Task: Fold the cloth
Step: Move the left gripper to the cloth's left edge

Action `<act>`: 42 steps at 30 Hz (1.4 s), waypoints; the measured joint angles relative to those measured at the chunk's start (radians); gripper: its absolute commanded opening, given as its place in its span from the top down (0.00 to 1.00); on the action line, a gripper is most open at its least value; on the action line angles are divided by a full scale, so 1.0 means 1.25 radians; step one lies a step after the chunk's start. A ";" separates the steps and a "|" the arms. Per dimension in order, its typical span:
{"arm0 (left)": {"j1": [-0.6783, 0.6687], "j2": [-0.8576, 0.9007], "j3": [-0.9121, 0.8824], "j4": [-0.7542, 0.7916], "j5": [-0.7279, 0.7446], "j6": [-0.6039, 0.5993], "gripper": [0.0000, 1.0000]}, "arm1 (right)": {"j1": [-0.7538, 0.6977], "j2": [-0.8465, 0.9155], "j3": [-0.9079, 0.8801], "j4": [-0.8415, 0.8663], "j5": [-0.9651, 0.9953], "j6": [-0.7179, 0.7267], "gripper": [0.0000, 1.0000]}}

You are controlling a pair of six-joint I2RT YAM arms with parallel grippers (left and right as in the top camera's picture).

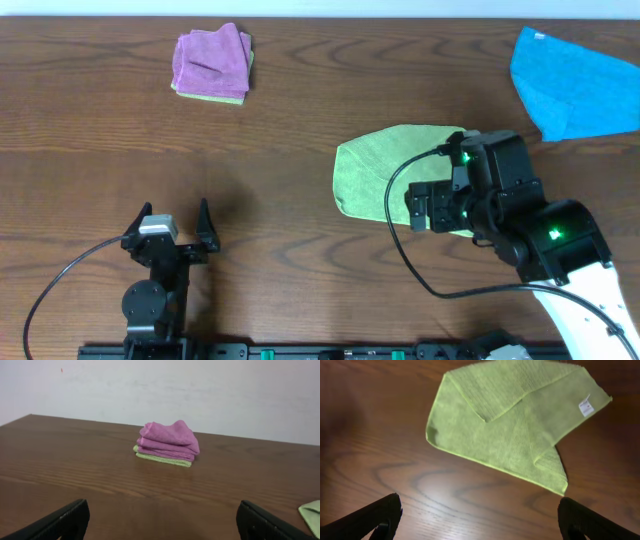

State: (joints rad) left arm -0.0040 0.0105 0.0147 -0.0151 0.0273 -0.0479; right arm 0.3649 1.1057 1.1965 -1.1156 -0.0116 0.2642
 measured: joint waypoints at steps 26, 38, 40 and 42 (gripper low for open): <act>0.000 0.399 0.552 -0.372 0.349 -0.259 0.05 | 0.000 0.000 -0.001 -0.068 -0.001 0.036 0.01; -0.168 0.880 0.839 -0.719 0.441 -0.262 0.05 | -0.033 0.002 -0.031 -0.081 0.087 0.107 0.01; -0.202 0.914 0.839 -0.732 0.445 -0.263 0.05 | -0.053 0.006 -0.060 -0.067 0.084 0.097 0.01; -0.231 0.950 0.840 -0.743 0.452 -0.263 0.05 | -0.080 0.012 -0.100 -0.034 0.061 0.075 0.01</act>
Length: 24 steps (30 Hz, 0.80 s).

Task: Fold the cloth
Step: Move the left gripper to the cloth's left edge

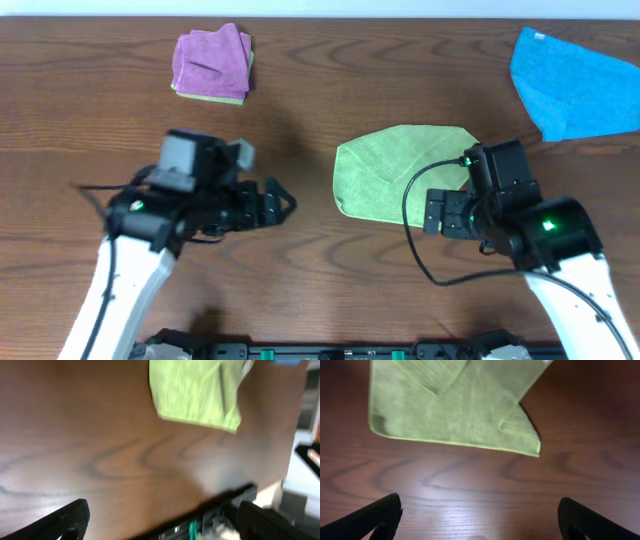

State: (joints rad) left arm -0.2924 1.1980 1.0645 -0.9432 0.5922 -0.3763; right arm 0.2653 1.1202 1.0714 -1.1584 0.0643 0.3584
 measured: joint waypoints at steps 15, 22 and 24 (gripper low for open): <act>-0.043 0.299 0.005 0.358 0.198 -0.016 0.05 | -0.345 0.237 -0.152 0.153 -0.235 -0.235 0.01; -0.062 0.393 0.008 0.462 0.211 -0.116 0.05 | -0.359 0.368 -0.153 0.193 -0.252 -0.255 0.04; -0.068 0.424 0.008 0.462 0.212 -0.134 0.05 | -0.360 0.383 -0.153 0.201 -0.252 -0.256 0.05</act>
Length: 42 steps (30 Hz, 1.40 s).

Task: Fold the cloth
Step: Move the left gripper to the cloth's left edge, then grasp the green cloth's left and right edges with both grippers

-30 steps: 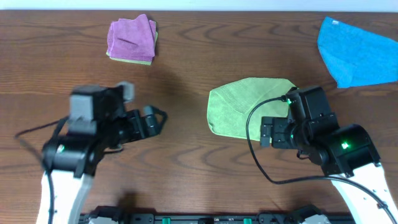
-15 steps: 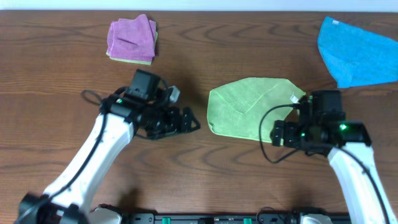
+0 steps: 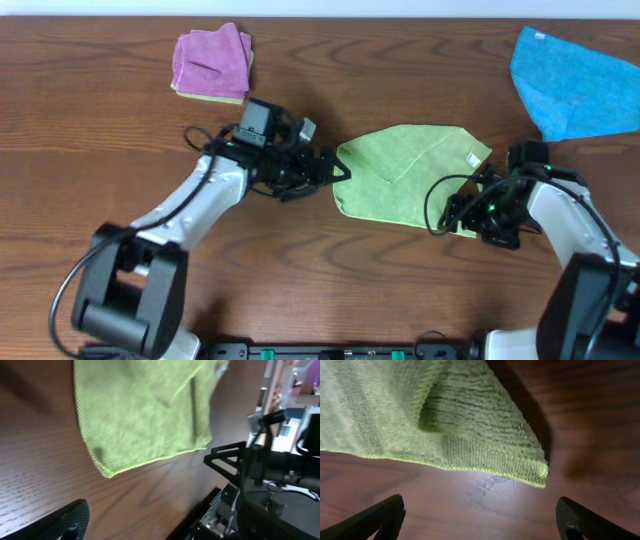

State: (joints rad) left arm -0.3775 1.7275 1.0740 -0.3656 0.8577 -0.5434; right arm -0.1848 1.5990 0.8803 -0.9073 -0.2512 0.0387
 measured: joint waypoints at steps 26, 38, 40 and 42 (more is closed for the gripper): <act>-0.075 0.120 0.001 0.085 -0.047 -0.132 0.04 | -0.091 0.067 0.003 0.092 0.039 -0.040 0.25; -0.138 0.120 0.001 0.053 -0.139 -0.182 0.11 | -0.091 0.067 0.003 0.102 0.040 -0.041 0.27; -0.139 0.123 0.002 0.053 -0.157 -0.193 0.29 | -0.091 0.067 0.003 0.102 0.040 -0.041 0.27; -0.139 0.135 0.003 0.056 -0.175 -0.197 0.35 | -0.091 0.067 0.003 0.102 0.040 -0.041 0.27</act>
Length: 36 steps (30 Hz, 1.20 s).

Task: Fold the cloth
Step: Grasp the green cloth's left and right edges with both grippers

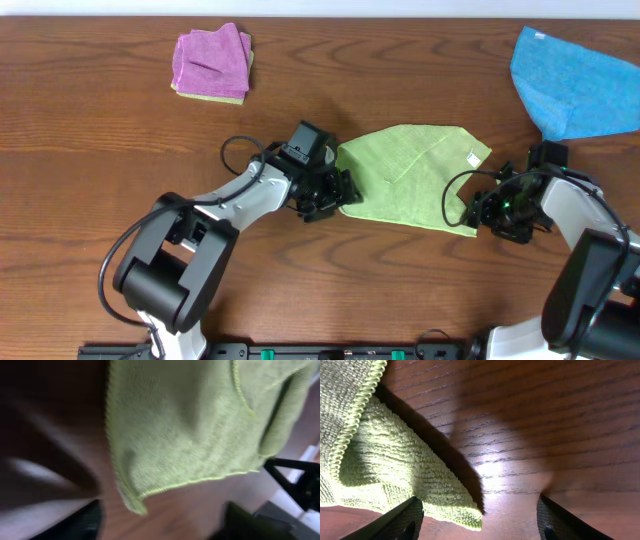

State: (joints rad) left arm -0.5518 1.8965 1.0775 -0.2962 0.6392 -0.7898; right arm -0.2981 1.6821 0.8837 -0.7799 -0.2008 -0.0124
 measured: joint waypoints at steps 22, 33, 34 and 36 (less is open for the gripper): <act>0.001 0.057 0.006 0.038 -0.015 -0.066 0.94 | 0.000 0.000 0.000 0.012 -0.007 -0.006 0.34; 0.001 0.057 0.006 0.038 -0.016 -0.066 0.94 | 0.010 -0.009 -0.029 0.055 -0.083 -0.013 0.51; 0.001 0.057 0.006 0.038 -0.016 -0.066 0.94 | 0.014 -0.010 -0.033 0.059 -0.086 -0.013 0.53; 0.001 0.057 0.006 0.038 -0.016 -0.066 0.94 | 0.023 -0.012 -0.040 0.067 -0.094 -0.012 0.59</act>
State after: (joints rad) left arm -0.5510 1.9678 1.0847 -0.2489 0.6197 -0.8722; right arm -0.2691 1.6669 0.8341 -0.6956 -0.3187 -0.0273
